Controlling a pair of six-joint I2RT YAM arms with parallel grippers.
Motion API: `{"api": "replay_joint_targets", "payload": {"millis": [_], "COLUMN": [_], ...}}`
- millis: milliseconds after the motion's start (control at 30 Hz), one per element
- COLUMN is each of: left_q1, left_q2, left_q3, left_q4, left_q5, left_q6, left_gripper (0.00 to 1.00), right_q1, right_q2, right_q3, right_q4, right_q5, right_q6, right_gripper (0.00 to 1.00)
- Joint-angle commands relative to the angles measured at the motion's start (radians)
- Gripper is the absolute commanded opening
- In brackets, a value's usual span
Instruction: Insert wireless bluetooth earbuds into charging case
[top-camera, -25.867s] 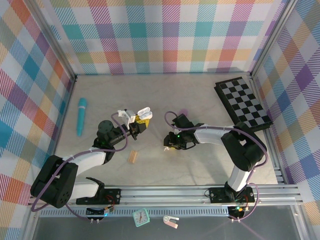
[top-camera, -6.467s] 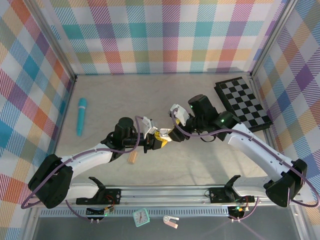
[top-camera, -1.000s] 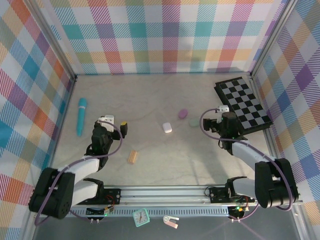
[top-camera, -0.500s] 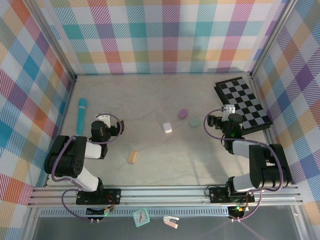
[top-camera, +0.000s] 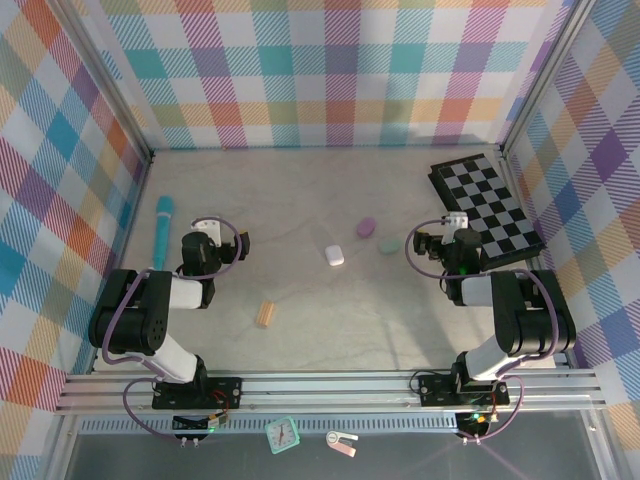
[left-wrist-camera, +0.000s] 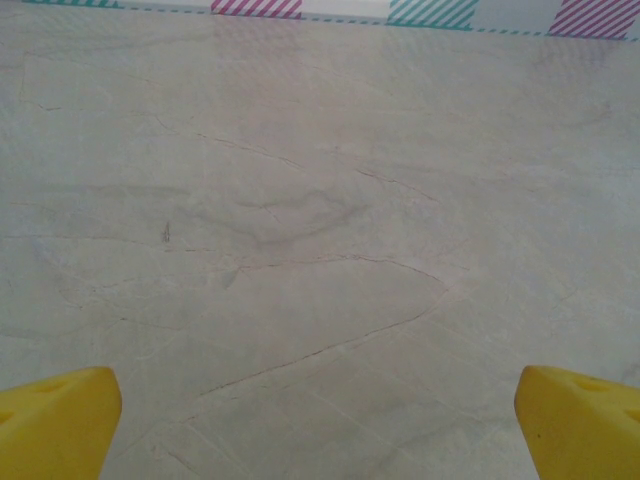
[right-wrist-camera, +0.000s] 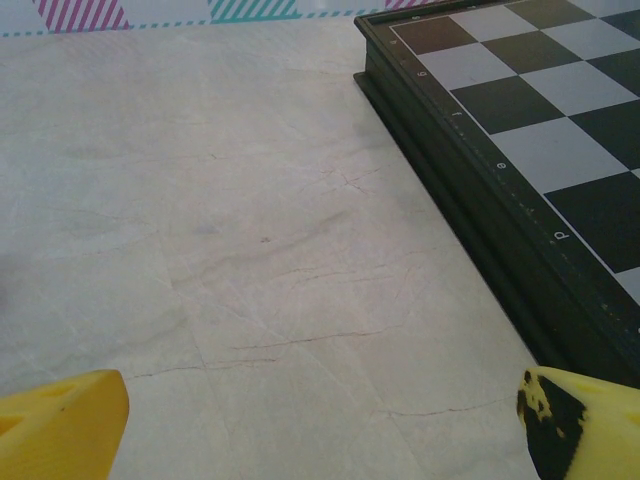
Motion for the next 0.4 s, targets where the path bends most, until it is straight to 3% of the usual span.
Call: {"api": "replay_joint_targets", "payload": {"millis": [0,367], "left_q1": [0.003,0.002], "left_q2": [0.002,0.003], "left_q3": [0.009,0.009], "left_q4": [-0.008,-0.009], "left_q5": [0.003,0.0], "left_q6": [-0.006,-0.006], "left_gripper": [1.0,1.0], "right_q1": [-0.009,-0.009], "right_q2": [-0.005,-0.005], "right_q3": [0.005,0.005], "right_q4": [0.038,0.039], "right_q5": [-0.007,-0.006], "right_q6": [0.015,0.013], "right_gripper": [0.99,0.99]}}
